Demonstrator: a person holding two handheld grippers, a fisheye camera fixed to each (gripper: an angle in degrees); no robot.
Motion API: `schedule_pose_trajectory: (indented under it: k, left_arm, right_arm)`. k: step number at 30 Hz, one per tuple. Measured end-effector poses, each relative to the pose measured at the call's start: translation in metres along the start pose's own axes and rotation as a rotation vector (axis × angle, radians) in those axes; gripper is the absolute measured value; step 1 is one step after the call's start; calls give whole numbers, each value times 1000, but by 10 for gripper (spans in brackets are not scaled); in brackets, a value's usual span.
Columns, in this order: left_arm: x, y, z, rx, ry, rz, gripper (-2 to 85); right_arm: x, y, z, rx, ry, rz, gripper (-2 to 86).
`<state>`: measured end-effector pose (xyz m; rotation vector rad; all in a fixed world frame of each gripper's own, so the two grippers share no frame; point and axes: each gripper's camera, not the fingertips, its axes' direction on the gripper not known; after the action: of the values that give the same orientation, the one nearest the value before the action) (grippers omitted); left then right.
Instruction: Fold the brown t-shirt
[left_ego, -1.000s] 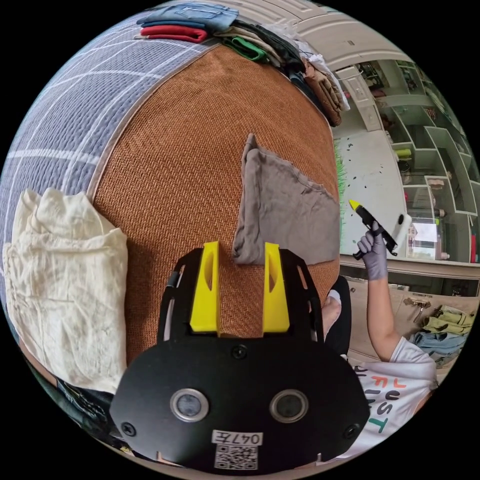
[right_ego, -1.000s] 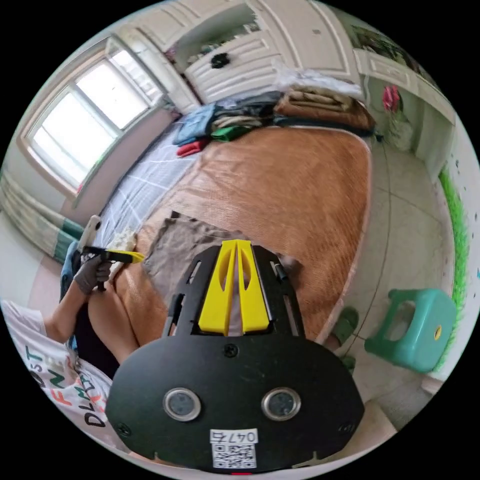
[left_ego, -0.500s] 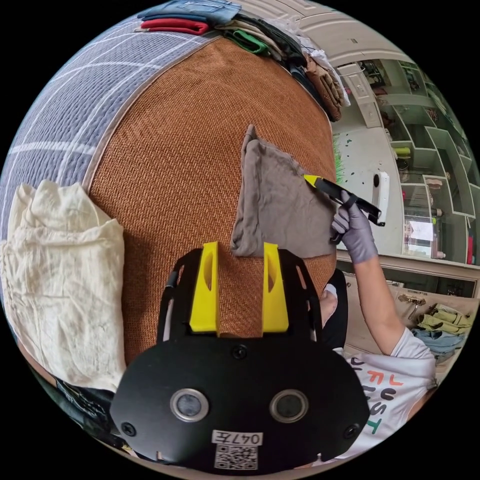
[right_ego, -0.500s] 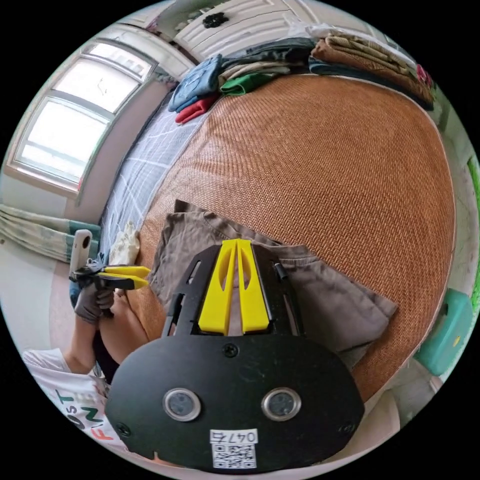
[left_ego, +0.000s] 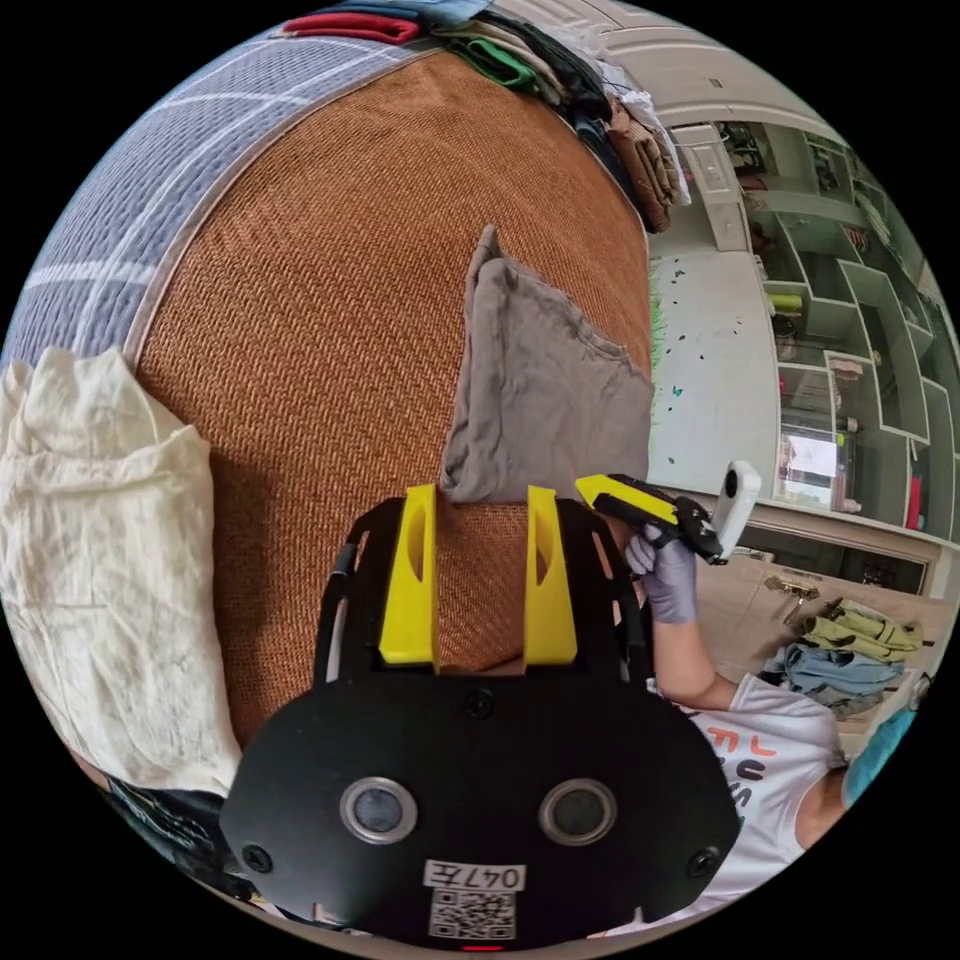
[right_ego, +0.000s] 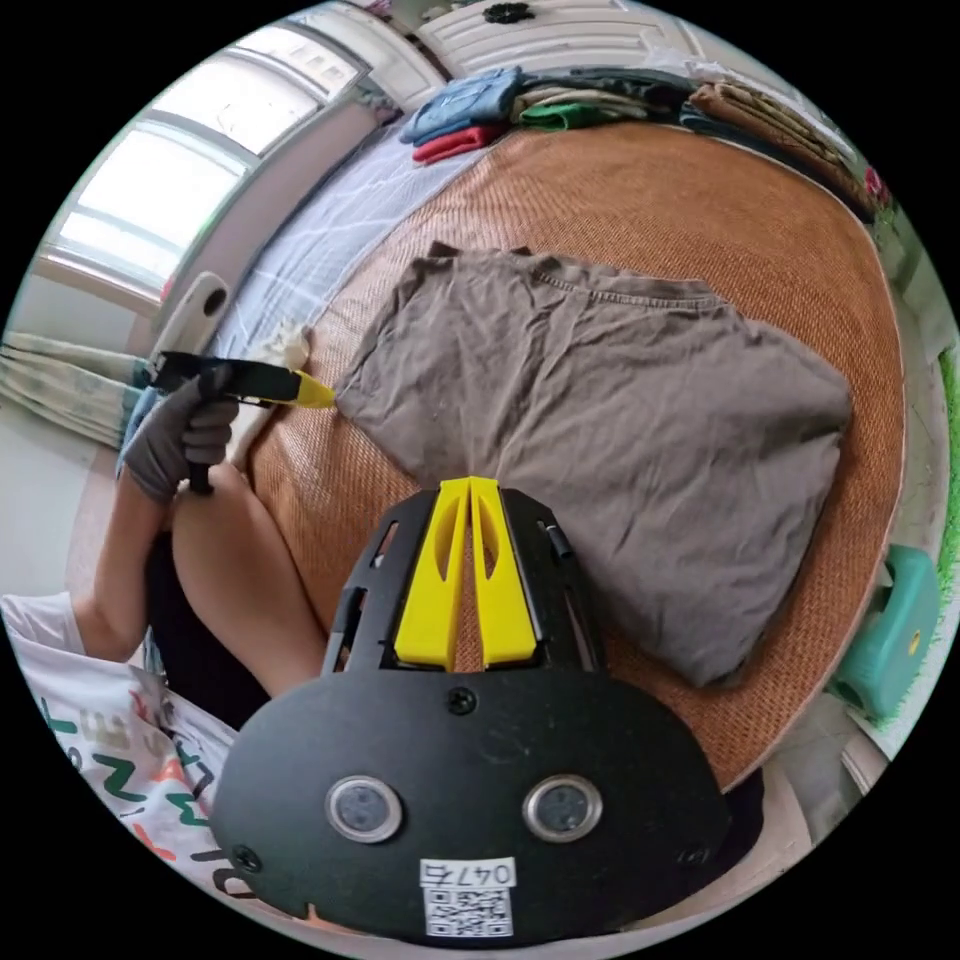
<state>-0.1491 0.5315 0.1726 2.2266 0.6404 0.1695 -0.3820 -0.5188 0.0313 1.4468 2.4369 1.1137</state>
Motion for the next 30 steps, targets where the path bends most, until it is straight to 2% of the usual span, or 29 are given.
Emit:
schedule_pose_trajectory:
  k: [4, 6, 8, 10, 13, 15, 16, 18, 19, 21, 23, 27, 30]
  left_arm:
    - [5, 2, -3, 21, 100, -50, 86]
    - [16, 2, 1, 23, 271, -31, 43]
    - [31, 3, -1, 48, 320, -17, 23]
    - [57, 3, -10, 65, 249, 10, 10]
    - [136, -2, -29, 71, 5, 132, -1]
    - [228, -12, -33, 70, -173, 281, -3]
    - [253, -14, -31, 70, -196, 322, -4]
    - [357, -21, -8, 44, -271, 500, -6]
    - [382, -21, 1, 32, -296, 545, -6]
    - [472, -14, 54, -36, -408, 713, -6]
    - [521, -3, 104, -96, -457, 808, -5]
    - [549, 5, 209, -224, -504, 808, 4]
    - [533, 0, 226, -228, -417, 708, 23]
  right_arm:
    - [9, 8, 0, 14, -82, 48, -12]
    - [4, 16, -5, 17, -57, 22, -12]
    - [2, 25, -12, 43, -60, 15, -12]
    - [5, 38, -22, 85, -79, 25, -12]
    - [19, 66, -46, 193, -106, 73, -12]
    - [35, 92, -65, 275, -111, 123, -12]
    - [39, 98, -69, 292, -106, 136, -12]
    - [55, 122, -85, 342, -86, 186, -12]
    - [59, 127, -89, 355, -82, 198, -12]
    - [71, 149, -101, 403, -63, 243, -13]
    - [79, 163, -106, 420, -49, 268, -12]
    - [91, 189, -106, 432, -62, 319, -12]
    - [94, 200, -100, 436, -92, 326, -9]
